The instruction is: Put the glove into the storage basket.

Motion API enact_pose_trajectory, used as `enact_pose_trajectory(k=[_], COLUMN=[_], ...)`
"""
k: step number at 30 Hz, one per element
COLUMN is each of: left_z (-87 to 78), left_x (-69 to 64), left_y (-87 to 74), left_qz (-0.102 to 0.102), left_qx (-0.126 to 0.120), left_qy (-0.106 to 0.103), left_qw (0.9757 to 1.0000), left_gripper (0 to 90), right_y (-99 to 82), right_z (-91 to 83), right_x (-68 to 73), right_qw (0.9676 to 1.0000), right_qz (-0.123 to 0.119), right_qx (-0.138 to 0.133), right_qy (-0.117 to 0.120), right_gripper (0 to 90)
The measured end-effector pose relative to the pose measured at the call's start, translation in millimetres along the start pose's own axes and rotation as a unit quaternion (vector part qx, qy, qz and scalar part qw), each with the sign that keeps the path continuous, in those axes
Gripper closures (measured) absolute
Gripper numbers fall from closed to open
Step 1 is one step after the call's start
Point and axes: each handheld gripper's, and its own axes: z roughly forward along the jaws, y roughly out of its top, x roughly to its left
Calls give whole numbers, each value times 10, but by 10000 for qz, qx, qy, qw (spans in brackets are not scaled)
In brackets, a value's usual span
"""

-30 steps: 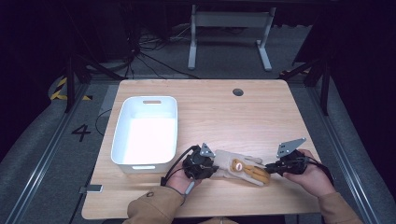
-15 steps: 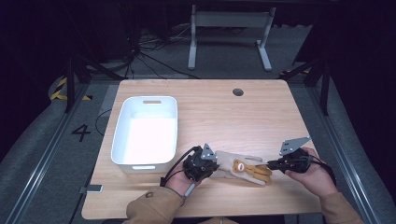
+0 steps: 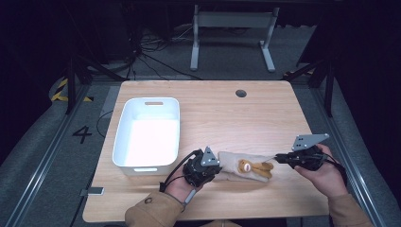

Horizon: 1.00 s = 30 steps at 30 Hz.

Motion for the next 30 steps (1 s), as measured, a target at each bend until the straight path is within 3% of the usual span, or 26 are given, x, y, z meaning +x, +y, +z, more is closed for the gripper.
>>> enact_pose_trajectory(k=[7, 13, 18, 23, 27, 30], left_z=[23, 45, 147, 190, 210, 203], left_x=[-32, -17, -32, -19, -9, -2], left_y=[-65, -115, -200, -221, -232, -231], left_qz=[-41, -92, -165, -176, -192, -215], left_qx=[151, 285, 541, 650, 652, 663], left_qy=[7, 53, 22, 32, 50, 43], left_qw=[9999, 9995, 9984, 9977, 9977, 9976], left_gripper=[875, 875, 875, 873, 868, 864], right_y=[85, 103, 70, 44, 9, -9], right_z=[22, 192, 343, 413, 467, 440], right_x=[-13, -41, -68, -81, -100, -125], right_qw=[9999, 10000, 9997, 9994, 9989, 9988], right_qz=[-1, -16, 4, -22, -84, -23], right_qx=[-94, 17, 217, 302, 439, 496], right_qy=[-99, -33, 95, 137, 125, -28], right_gripper=[874, 873, 872, 867, 809, 797])
